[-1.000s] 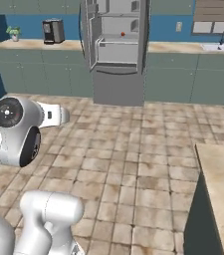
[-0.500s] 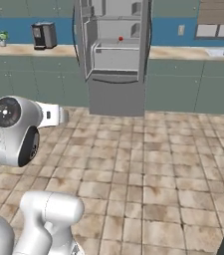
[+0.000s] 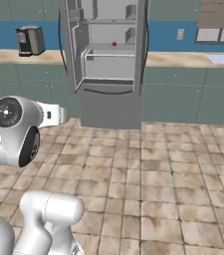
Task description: Retrieve the kiwi and apple from the fridge and place them into the bowl on the dining table.
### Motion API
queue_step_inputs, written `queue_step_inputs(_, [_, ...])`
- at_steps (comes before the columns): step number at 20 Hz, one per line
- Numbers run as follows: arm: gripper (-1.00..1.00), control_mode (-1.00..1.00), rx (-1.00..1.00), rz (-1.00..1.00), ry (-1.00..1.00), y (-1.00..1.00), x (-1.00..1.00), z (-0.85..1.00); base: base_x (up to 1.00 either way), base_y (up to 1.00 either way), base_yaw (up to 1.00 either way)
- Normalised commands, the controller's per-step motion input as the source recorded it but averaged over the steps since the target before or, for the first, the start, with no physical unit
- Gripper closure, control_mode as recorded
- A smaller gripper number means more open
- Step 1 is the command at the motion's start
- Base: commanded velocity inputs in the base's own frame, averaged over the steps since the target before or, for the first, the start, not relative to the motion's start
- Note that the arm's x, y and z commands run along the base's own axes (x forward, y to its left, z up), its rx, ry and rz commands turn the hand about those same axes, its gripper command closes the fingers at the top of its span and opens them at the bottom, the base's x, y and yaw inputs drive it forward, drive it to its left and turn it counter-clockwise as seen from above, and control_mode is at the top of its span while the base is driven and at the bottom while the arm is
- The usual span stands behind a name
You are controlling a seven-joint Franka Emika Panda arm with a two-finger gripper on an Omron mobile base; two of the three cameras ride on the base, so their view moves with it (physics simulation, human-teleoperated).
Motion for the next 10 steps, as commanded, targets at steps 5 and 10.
queue_step_inputs(5, [-1.0, 1.0, 0.0, 0.0, 0.0, 0.0, 0.0, 0.0, 1.0, 0.23, -0.03])
queue_step_inputs(10, [-1.0, 1.0, 0.0, 0.0, 0.0, 0.0, 0.0, 0.0, 1.0, 0.23, -0.04])
